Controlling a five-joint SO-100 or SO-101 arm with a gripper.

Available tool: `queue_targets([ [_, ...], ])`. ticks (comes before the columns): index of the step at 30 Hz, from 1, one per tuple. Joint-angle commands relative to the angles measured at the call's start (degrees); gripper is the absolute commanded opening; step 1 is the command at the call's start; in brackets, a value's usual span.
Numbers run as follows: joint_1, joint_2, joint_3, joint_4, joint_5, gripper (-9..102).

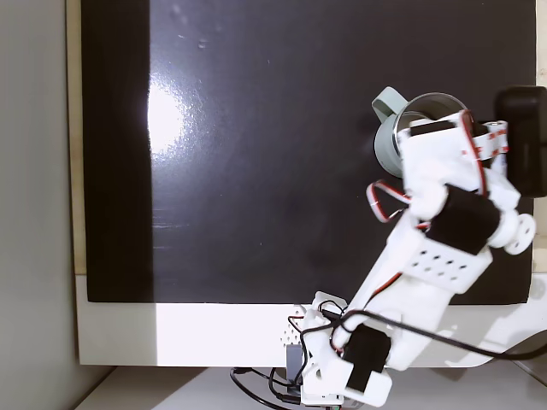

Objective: Grasp a gauze and put it in the cup.

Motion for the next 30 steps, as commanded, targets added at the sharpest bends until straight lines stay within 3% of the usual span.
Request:
queue_targets([
  [1,2.37,-0.97,-3.60,-2.20,0.70,0],
  [13,3.87,-5.98,-4.13,-3.87,1.76,0],
  [21,3.34,-7.03,-4.04,-3.08,1.85,22],
  [30,3.16,-6.42,-4.13,-2.46,1.76,26],
])
